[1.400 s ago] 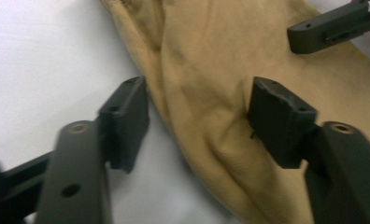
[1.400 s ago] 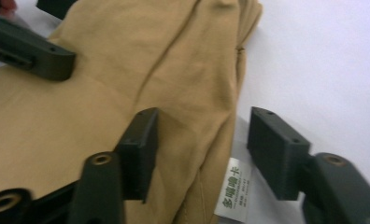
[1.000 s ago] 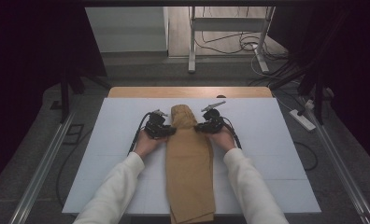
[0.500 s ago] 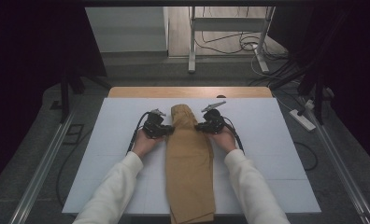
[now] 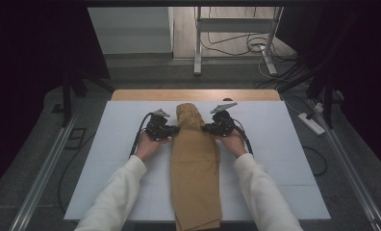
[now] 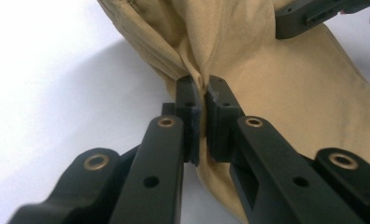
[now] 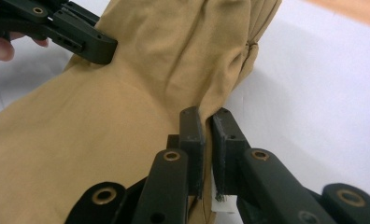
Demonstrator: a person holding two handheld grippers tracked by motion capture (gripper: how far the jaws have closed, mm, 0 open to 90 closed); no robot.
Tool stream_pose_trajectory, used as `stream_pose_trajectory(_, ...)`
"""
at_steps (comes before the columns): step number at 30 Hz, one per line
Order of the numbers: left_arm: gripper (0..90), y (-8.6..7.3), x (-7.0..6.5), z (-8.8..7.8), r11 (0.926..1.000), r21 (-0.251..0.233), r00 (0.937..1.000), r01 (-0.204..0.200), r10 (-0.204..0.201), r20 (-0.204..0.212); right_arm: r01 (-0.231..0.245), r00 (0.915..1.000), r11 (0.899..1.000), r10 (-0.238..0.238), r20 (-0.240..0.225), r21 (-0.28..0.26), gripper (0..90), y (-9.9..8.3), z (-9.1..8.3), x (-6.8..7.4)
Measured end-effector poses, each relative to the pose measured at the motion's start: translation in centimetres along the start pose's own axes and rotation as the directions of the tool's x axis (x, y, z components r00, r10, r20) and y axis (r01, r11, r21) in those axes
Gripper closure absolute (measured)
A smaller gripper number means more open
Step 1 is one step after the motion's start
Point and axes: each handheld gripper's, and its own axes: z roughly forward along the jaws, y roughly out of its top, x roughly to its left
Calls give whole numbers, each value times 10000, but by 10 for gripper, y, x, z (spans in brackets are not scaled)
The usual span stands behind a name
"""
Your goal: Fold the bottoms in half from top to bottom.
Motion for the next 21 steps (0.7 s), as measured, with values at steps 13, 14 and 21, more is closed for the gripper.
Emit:
stream_pose_trajectory(13, 839, 37, -13, -21, 9961, -670, 9980, -581, 564, -269, 872, 9943, 9902, -798, 708, -1088, 837, 25, -37, 2)
stream_pose_trajectory(14, 839, 36, -13, -19, 9965, -606, 9982, -568, 554, -236, 885, 9941, 9910, -816, 715, -999, 836, 24, -37, 2)
stream_pose_trajectory(21, 840, 39, -14, -15, 9957, -597, 9971, -704, 684, -342, 884, 9941, 9924, -824, 708, -859, 839, 20, -35, -1)
